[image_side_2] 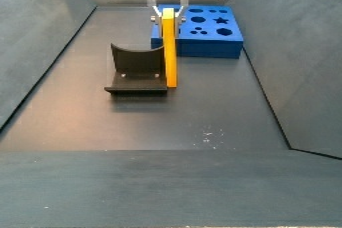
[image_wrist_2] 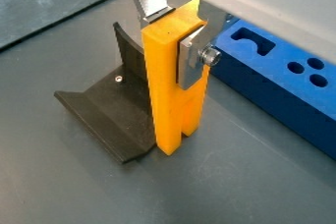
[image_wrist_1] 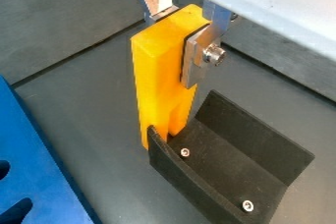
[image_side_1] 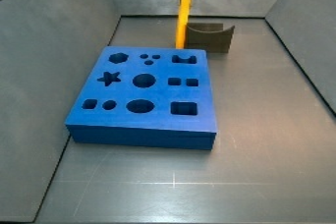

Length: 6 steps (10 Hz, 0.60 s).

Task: Pick up the double-square object. Move up. Move to above the board. Insert the double-square object.
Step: Pick up the double-square object, then move up.

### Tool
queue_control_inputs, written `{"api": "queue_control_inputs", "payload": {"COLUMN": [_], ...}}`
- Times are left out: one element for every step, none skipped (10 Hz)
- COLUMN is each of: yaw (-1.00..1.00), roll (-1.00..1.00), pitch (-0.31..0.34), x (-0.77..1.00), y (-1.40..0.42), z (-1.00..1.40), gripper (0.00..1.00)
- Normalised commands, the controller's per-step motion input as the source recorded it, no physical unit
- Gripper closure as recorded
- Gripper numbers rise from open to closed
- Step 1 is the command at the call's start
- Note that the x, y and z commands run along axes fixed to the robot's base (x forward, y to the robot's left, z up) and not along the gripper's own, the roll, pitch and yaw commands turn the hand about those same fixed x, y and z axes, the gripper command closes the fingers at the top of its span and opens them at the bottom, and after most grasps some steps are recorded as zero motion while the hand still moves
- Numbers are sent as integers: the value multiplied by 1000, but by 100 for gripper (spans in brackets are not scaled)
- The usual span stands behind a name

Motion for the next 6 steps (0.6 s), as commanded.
{"api": "queue_control_inputs", "payload": {"yaw": [0, 0, 0, 0, -33, -32], "roll": [0, 0, 0, 0, 3, 7], "pitch": [0, 0, 0, 0, 14, 23], "x": [0, 0, 0, 0, -13, -12], "y": [0, 0, 0, 0, -43, -36], "z": [0, 0, 0, 833, 792, 717], "gripper": [100, 100, 100, 100, 100, 100]}}
